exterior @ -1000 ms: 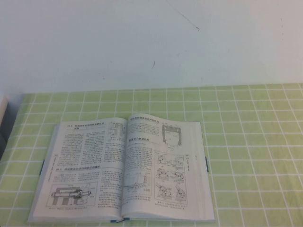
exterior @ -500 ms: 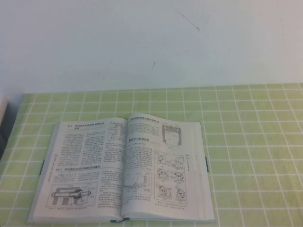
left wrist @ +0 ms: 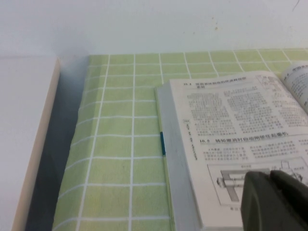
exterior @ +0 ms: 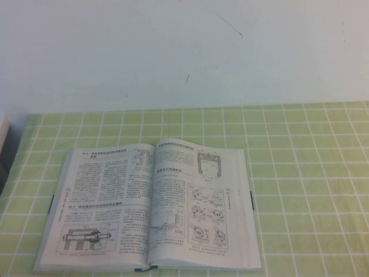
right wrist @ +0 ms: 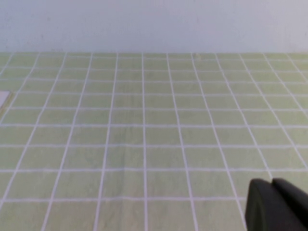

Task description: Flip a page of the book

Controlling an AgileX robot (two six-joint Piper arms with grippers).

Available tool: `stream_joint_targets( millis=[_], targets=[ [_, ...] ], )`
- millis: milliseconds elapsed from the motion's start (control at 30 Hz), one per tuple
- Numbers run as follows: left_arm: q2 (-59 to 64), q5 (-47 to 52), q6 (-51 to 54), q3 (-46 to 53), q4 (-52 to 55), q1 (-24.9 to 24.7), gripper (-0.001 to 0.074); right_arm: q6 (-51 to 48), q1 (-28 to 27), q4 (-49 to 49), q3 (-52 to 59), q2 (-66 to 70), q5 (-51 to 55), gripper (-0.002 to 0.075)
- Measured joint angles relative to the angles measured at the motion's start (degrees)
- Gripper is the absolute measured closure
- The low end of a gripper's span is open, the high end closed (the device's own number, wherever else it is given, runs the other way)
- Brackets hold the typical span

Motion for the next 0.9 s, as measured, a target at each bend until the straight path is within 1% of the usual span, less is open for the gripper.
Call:
stream_joint_targets(
  millis=[233, 533, 633, 900],
  targets=[
    [0.00, -10.19, 0.00, 0.03, 0.04, 0.00, 0.0738, -0.62, 0.00, 0.00, 0.07, 0.00, -10.87, 0.0729],
    [0.00, -27.20, 0.00, 0.03, 0.04, 0.00, 0.0738, -2.06, 0.00, -0.12, 0.07, 0.00, -25.83, 0.0729],
    [0.00, -29.88, 0.10, 0.03, 0.04, 0.00, 0.0738, -2.06, 0.00, -0.12, 0.07, 0.00, -27.97, 0.0729],
    [0.00, -31.05, 0.10, 0.03, 0.04, 0.00, 0.0738, -2.15, 0.00, -0.12, 0.07, 0.00, -29.47, 0.0729]
  ],
)
